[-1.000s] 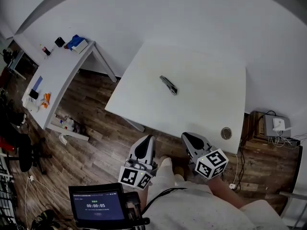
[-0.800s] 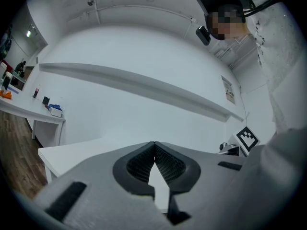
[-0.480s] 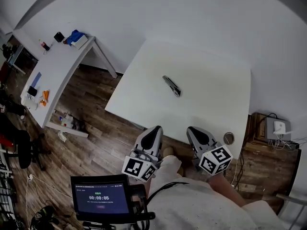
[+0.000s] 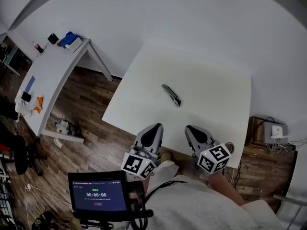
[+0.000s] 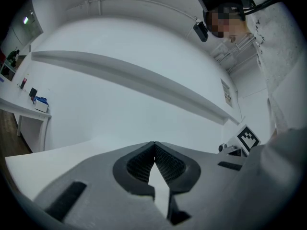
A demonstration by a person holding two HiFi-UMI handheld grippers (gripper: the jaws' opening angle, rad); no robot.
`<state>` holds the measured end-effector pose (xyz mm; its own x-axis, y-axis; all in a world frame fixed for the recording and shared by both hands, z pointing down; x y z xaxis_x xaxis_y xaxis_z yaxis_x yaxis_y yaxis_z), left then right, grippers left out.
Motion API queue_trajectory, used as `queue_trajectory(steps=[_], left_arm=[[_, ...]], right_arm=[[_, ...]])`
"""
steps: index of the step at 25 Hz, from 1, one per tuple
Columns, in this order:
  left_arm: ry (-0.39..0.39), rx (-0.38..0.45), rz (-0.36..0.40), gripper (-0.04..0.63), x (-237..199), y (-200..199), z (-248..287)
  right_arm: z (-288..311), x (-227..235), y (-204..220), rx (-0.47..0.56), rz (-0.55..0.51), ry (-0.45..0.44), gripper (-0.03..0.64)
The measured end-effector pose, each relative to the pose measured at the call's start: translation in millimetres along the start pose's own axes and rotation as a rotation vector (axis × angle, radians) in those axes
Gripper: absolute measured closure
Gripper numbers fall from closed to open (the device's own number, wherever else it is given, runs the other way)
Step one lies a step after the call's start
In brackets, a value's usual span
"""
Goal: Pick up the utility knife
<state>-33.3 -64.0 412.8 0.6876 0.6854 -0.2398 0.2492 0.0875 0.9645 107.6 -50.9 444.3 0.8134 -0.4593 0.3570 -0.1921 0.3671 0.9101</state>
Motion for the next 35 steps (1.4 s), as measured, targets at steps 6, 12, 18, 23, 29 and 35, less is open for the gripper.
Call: queue_trajectory(steps=[6, 12, 18, 23, 29, 35], left_arm=[[-0.008, -0.011, -0.014, 0.588, -27, 4, 18], [-0.021, -0.04, 0.009, 0.588, -59, 11, 29], [-0.01, -0.062, 0.043, 0.588, -83, 23, 42], [-0.003, -0.058, 0.026, 0.588, -100, 34, 50], [0.004, -0.066, 0.023, 0.588, -112, 45, 61], [0.014, -0.06, 0.013, 0.588, -121, 56, 73]], right_arm=[[45, 16, -3, -0.098, -0.067, -0.029, 0.607], [96, 30, -1, -0.201, -0.14, -0.052, 0.607], [137, 55, 7, -0.271, -0.195, -0.015, 0.606], [167, 76, 18, -0.346, -0.229, 0.01, 0.538], [196, 100, 33, -0.515, -0.306, 0.008, 0.458], [219, 113, 46, -0.682, -0.32, -0.024, 0.44]])
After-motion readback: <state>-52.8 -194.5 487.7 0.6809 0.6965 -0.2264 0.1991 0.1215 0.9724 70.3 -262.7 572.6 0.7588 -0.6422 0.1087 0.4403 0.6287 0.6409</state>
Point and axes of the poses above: the fingertips, and each gripper's own axes: z forward along the fingers, x to its right, y out of its underside, the point moved 3 cm from there along -z, backward along the fingers, and after that the axes turned 3 degrees about y, right-handed, at the moved point
